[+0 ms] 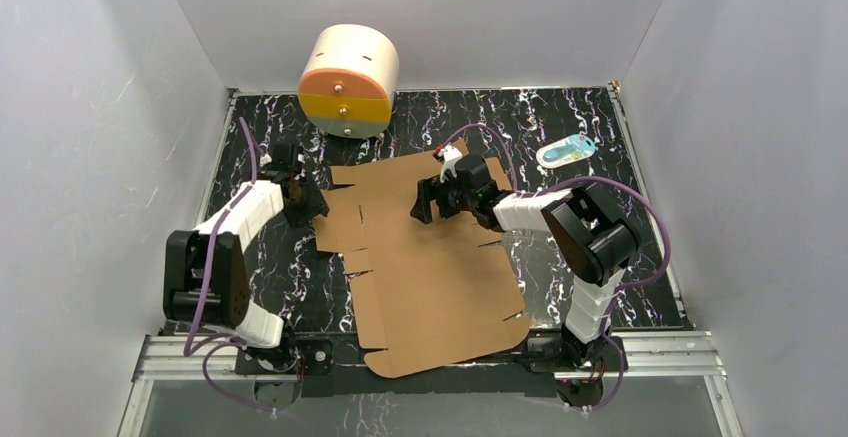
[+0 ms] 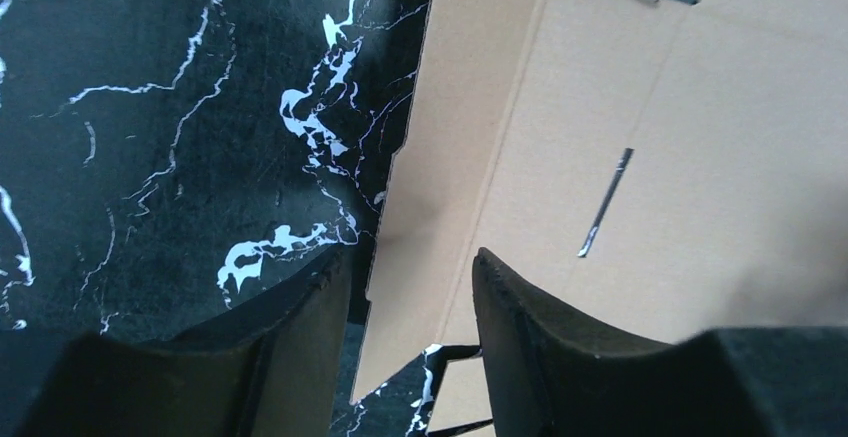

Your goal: Fold the paper box

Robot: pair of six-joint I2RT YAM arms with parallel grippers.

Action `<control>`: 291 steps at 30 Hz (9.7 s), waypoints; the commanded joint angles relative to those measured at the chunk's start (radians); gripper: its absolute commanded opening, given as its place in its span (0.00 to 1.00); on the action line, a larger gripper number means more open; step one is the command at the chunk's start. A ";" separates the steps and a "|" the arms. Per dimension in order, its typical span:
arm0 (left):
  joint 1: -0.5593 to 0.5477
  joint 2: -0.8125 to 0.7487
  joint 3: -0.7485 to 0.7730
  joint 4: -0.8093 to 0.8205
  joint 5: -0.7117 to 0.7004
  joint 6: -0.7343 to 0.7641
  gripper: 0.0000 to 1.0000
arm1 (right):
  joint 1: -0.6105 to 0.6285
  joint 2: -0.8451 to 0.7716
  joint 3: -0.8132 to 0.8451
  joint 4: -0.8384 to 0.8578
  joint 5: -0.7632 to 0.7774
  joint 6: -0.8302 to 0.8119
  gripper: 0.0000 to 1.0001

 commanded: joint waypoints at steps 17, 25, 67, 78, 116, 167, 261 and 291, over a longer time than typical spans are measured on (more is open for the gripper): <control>-0.235 0.131 0.227 -0.160 -0.177 0.018 0.04 | 0.009 0.052 0.015 -0.076 -0.014 0.022 0.98; -0.387 0.252 0.392 -0.270 -0.311 -0.015 0.06 | 0.009 0.052 0.014 -0.076 -0.007 0.027 0.98; -0.558 0.317 0.626 -0.360 -0.482 -0.036 0.38 | 0.009 -0.003 0.028 -0.142 0.016 0.001 0.99; -0.548 0.036 0.439 -0.148 -0.413 0.016 0.58 | 0.008 -0.202 0.072 -0.337 0.122 -0.049 0.99; -0.364 0.228 0.027 0.456 0.230 0.003 0.89 | -0.623 -0.280 -0.118 -0.360 -0.167 0.019 0.90; -0.366 0.238 -0.070 0.458 0.227 -0.055 0.87 | -0.136 -0.287 0.120 -0.751 0.553 -0.120 0.14; -0.264 -0.348 -0.479 0.320 0.223 -0.214 0.86 | 0.174 -0.225 -0.150 -0.131 0.149 0.036 0.99; -0.357 -0.315 -0.296 0.238 0.217 -0.195 0.22 | 0.174 -0.111 -0.132 -0.096 0.110 0.066 0.99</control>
